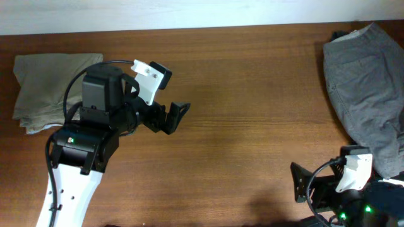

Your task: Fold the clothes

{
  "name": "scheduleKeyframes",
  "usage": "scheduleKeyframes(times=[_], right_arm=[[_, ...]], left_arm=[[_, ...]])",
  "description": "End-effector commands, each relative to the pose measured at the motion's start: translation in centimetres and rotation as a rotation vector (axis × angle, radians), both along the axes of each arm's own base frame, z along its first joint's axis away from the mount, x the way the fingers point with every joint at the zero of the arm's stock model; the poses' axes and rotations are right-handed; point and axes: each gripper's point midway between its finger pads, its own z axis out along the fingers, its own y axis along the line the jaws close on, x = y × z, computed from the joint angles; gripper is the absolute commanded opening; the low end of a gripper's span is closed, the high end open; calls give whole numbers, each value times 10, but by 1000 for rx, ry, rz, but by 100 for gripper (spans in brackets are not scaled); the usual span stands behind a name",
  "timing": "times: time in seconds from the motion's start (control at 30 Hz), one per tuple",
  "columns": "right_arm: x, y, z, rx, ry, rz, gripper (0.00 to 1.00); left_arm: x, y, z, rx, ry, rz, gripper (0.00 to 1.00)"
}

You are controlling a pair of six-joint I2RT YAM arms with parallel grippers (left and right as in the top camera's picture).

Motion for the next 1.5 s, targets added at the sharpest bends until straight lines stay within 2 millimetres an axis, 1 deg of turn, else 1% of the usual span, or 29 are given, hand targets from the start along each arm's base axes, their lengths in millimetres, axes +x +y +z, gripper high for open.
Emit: scheduleKeyframes(times=[0.0,0.17,0.23,0.27,0.3,0.33,0.37,0.4,0.43,0.47,0.5,0.53,0.6,0.67,0.77,0.83,0.97,1.03,1.1,1.13,1.47], right_arm=[[0,2,-4,10,11,5,99],[0,2,-4,9,11,5,99],[0,2,-4,10,11,5,99],[0,2,-4,9,11,5,99],[0,2,-4,10,11,5,99],[0,2,-4,9,11,5,99],[0,2,-4,9,11,5,99],[0,2,-4,10,11,5,99],[0,2,-4,9,11,5,99],[0,2,-4,10,11,5,99],[0,2,-4,10,11,5,99],[0,2,-4,10,11,5,99],[0,2,-4,9,11,5,99],[0,2,-4,10,11,5,99],[0,2,-4,10,11,5,99],[0,2,-4,9,11,5,99],[0,2,-4,9,11,5,99],[0,2,-4,10,11,5,99],[0,2,-4,10,11,5,99],[0,2,-4,10,11,5,99],[0,2,-4,10,11,5,99]], left_arm=[[-2,1,3,10,-24,-5,99],[-2,1,3,10,-24,-5,99],[2,17,-7,85,-8,76,99],[2,26,-4,114,-30,121,99],[2,30,-3,124,-47,141,99],[3,35,-4,132,-79,167,99],[4,44,-11,128,-175,218,99],[2,48,-19,96,-247,237,99],[-7,56,-33,43,-320,262,99],[-18,73,-51,-30,-320,345,99],[-32,89,-76,-65,-301,379,99],[-39,95,-87,-75,-294,387,99],[-55,118,-124,-104,-276,448,99],[-64,126,-151,-156,-279,488,99],[-67,125,-170,-211,-326,505,99],[-71,126,-183,-214,-320,513,99],[-69,140,-175,-189,-379,589,99],[-69,159,-160,-161,-463,693,99],[-70,173,-148,-147,-528,766,99],[-71,178,-149,-135,-529,791,99],[-71,177,-151,-133,-520,790,99]])
